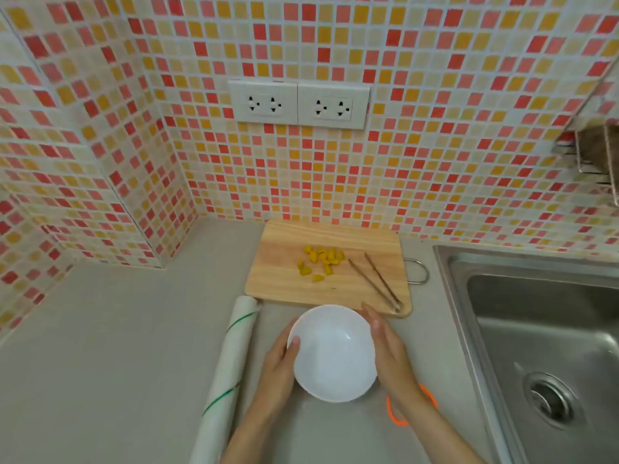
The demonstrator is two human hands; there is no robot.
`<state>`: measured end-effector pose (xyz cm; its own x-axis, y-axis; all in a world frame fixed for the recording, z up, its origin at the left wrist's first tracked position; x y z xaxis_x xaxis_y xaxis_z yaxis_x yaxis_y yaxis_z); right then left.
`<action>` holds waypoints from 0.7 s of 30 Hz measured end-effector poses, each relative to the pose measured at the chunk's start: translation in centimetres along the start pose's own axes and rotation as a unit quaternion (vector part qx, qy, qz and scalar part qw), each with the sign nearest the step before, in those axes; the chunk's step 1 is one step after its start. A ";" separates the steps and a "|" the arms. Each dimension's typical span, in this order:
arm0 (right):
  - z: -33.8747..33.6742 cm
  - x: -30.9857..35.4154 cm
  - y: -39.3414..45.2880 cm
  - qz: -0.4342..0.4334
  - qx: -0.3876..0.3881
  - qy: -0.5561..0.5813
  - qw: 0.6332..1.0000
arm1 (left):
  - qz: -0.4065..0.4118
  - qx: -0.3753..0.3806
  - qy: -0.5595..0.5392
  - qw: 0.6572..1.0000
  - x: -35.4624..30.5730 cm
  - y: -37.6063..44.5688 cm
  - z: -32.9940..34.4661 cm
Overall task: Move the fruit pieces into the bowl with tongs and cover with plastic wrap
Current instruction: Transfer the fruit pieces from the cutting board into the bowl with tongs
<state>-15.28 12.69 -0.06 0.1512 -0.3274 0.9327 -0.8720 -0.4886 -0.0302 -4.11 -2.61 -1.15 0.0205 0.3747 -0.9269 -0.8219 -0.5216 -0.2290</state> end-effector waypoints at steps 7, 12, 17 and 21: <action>-5.5 0.6 8.1 -0.034 -0.136 -0.334 0.932 | -0.009 -0.048 -0.054 0.997 0.5 1.3 0.4; -4.5 -1.2 11.2 0.014 -0.055 -0.450 0.891 | -0.006 -0.047 -0.050 0.998 0.1 2.7 0.6; -4.4 -0.9 13.9 -0.012 -0.028 -0.410 0.912 | -0.017 -0.027 -0.038 0.999 0.1 3.8 0.4; -3.9 -0.6 16.0 -0.055 0.038 -0.429 0.901 | -0.029 -0.025 -0.047 0.998 0.4 4.1 0.3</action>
<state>-31.18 8.19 0.34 0.5675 -0.7619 0.3121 -0.8001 -0.5998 -0.0093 -7.64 -4.35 -2.33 0.0105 0.4745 -0.8802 -0.7910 -0.5346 -0.2976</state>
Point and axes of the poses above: each hand's wrist, its own y-axis towards the middle knuckle, its own z-axis out of the palm, x = y × z, the point moved 5 cm from there along y, towards the middle knuckle, and after that the axes turned 13 degrees about -y, right-handed, at the moved point
